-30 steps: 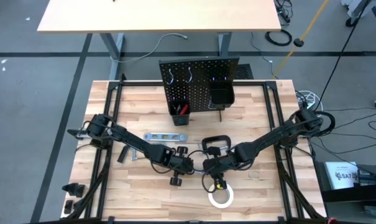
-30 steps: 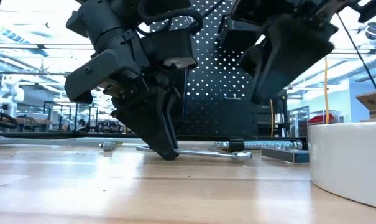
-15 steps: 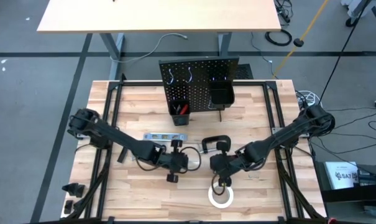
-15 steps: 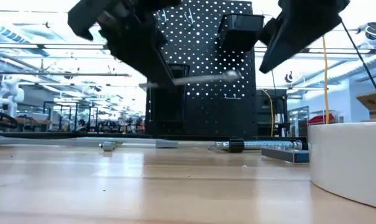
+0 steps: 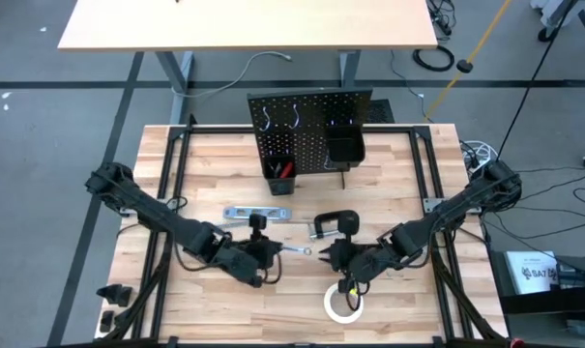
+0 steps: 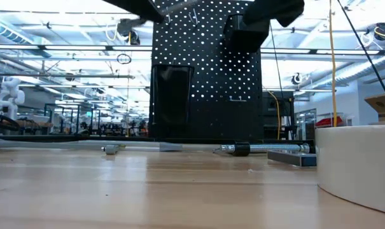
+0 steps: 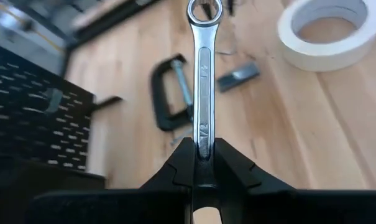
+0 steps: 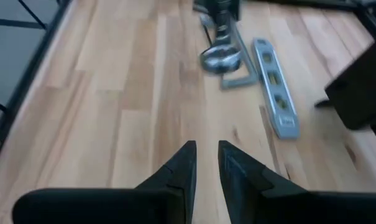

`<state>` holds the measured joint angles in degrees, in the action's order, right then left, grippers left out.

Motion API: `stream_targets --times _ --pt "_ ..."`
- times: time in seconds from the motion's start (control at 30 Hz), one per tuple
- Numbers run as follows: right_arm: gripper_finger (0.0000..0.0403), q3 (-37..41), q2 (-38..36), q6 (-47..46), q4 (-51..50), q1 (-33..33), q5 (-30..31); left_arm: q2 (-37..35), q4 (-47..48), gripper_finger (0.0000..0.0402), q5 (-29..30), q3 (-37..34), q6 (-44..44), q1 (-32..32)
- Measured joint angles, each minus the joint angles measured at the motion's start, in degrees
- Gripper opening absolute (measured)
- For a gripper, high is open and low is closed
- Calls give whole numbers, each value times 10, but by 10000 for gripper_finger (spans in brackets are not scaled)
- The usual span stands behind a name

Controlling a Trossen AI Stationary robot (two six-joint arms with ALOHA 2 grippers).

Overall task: Hang tools onto peg board
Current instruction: Put the wrench into the bottom black bin on the pegboard

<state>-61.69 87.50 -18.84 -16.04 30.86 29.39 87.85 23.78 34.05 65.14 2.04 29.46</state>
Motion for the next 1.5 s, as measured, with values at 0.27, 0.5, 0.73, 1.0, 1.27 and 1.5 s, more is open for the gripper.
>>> stream_targets --times 0.27,0.5,0.73,1.0,1.27,1.5 --pt "59 0 -8 28 42 12 6 -4 16 33 195 0 4 46" --pt "59 0 -8 46 72 11 6 -3 19 33 302 0 -1 43" --pt "59 0 -8 45 71 11 6 -19 73 33 277 9 50 5" --pt "59 0 -8 46 60 11 5 -22 343 33 274 142 31 -60" --pt "59 0 -8 46 48 11 5 -24 490 33 245 211 98 -127" --pt "59 0 -8 46 48 11 6 -16 504 33 239 212 243 -181"
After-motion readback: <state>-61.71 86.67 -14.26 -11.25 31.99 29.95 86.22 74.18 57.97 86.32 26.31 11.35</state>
